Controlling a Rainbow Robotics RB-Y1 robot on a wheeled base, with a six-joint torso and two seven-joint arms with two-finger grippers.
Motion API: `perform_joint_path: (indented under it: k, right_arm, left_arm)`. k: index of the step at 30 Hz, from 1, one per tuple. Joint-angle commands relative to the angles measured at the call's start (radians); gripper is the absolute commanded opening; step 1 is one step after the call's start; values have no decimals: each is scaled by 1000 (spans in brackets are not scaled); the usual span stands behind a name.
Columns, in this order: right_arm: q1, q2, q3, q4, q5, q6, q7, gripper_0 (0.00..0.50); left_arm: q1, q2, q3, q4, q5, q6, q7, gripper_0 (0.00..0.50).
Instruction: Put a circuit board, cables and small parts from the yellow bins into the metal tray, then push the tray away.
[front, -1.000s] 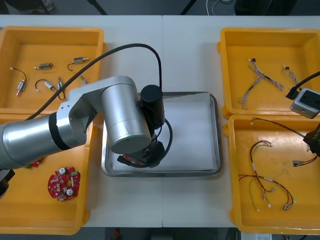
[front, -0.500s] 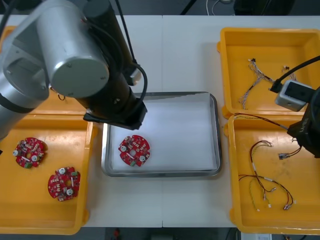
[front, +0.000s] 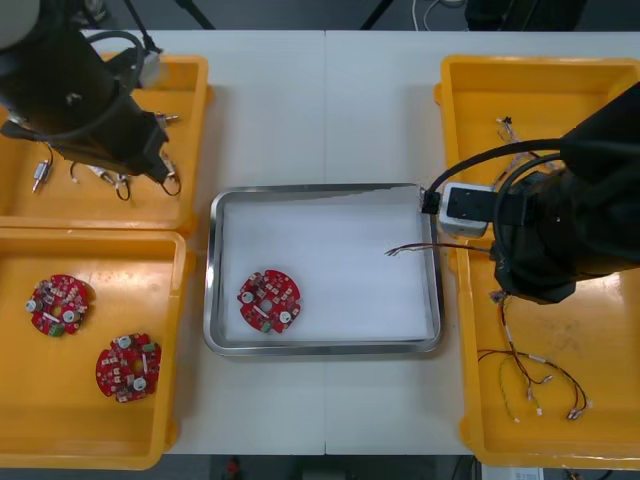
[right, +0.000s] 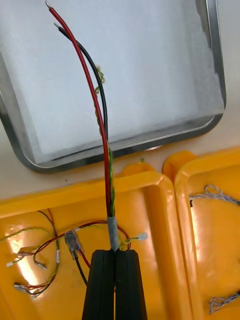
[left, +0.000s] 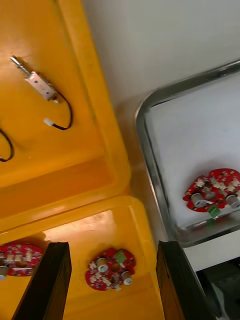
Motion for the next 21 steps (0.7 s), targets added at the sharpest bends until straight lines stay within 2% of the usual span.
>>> perform_joint_path:
  k: [1, 5, 7, 12, 17, 21]
  right_arm:
    - [-99, 86, 90, 29, 26, -7, -13, 0]
    - [-153, 147, 154, 108, 35, -7, -4, 0]
    - [-171, 170, 191, 134, 46, -13, 2, 0]
    - [-197, 227, 295, 174, 132, -72, 22, 0]
    - [-199, 260, 386, 215, 212, -145, 44, 0]
    - [-203, 260, 476, 287, 240, -214, 68, 0]
  left_arm:
    - [-40, 55, 74, 94, -62, 3, -7, 500]
    - [-40, 61, 100, 171, -142, -23, -88, 500]
    - [-40, 65, 107, 205, -157, -48, -122, 500]
    - [-40, 85, 116, 300, -200, -132, -228, 500]
    - [-40, 84, 120, 389, -233, -209, -332, 500]
    - [-40, 84, 125, 459, -259, -273, -409, 500]
